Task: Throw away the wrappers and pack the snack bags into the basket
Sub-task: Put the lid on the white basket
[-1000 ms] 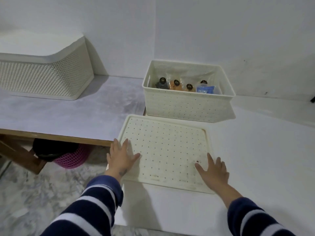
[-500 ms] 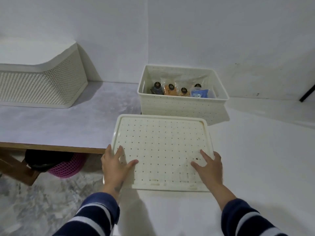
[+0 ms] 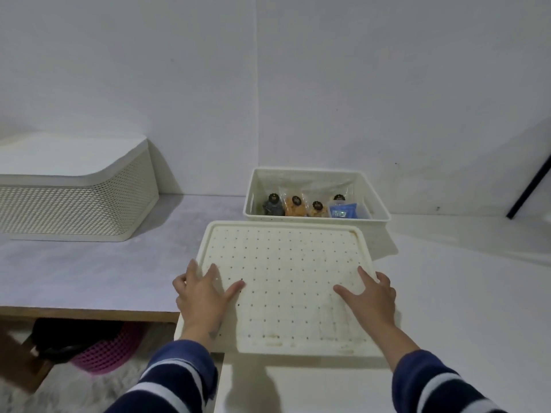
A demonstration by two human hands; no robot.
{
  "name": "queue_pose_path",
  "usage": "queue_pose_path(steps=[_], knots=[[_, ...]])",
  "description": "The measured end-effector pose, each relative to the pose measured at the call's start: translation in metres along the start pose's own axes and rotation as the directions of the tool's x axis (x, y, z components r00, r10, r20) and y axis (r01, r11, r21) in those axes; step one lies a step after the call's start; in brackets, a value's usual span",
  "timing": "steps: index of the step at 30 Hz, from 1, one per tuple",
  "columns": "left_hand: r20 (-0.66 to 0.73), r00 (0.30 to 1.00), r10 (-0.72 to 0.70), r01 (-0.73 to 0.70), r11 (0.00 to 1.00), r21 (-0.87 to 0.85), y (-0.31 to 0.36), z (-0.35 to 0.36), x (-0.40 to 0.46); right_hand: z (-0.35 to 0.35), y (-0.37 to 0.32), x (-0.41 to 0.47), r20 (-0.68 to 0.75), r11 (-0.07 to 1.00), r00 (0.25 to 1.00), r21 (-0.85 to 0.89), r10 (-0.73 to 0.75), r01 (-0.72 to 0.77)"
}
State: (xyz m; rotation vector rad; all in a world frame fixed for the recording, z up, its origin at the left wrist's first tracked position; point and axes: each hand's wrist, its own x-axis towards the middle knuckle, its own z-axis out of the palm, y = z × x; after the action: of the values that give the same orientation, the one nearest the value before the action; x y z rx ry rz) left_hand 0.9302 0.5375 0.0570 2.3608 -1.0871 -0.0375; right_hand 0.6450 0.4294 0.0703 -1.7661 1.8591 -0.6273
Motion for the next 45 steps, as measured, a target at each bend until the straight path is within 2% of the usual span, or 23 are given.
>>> queue_pose_path(steps=[3, 11, 20, 28, 32, 37, 45], knots=[[0.049, 0.998, -0.047, 0.044, 0.997, 0.056, -0.002, 0.001, 0.003, 0.008, 0.003, -0.003, 0.015, 1.000, 0.999, 0.010, 0.030, -0.030], [0.084, 0.994, -0.070, 0.070, 0.998, 0.009, -0.003, -0.010, -0.021, 0.002, 0.012, -0.014, 0.020, 0.999, 0.999, -0.035, 0.030, -0.030], [-0.054, 0.999, -0.006, 0.000, 0.995, -0.101, 0.026, -0.038, -0.035, -0.041, 0.007, -0.022, -0.048, 0.994, 0.997, -0.098, -0.061, 0.056], [-0.128, 0.988, 0.086, -0.097, 0.992, -0.077, 0.065, -0.057, 0.027, -0.076, -0.035, 0.023, -0.092, 0.939, 0.965, -0.271, -0.244, 0.211], [-0.088, 0.980, 0.176, -0.173, 0.984, 0.042, 0.081, -0.053, 0.067, -0.077, -0.051, 0.059, -0.070, 0.924, 0.970, -0.326, -0.232, 0.198], [-0.003, 0.962, 0.272, -0.270, 0.957, 0.106, 0.097, -0.036, 0.109, -0.072, -0.057, 0.101, -0.049, 0.918, 0.981, -0.364, -0.189, 0.159], [0.140, 0.953, 0.270, -0.290, 0.946, 0.145, 0.122, 0.011, 0.169, -0.055, -0.060, 0.184, 0.028, 0.898, 0.988, -0.413, -0.151, 0.149]])
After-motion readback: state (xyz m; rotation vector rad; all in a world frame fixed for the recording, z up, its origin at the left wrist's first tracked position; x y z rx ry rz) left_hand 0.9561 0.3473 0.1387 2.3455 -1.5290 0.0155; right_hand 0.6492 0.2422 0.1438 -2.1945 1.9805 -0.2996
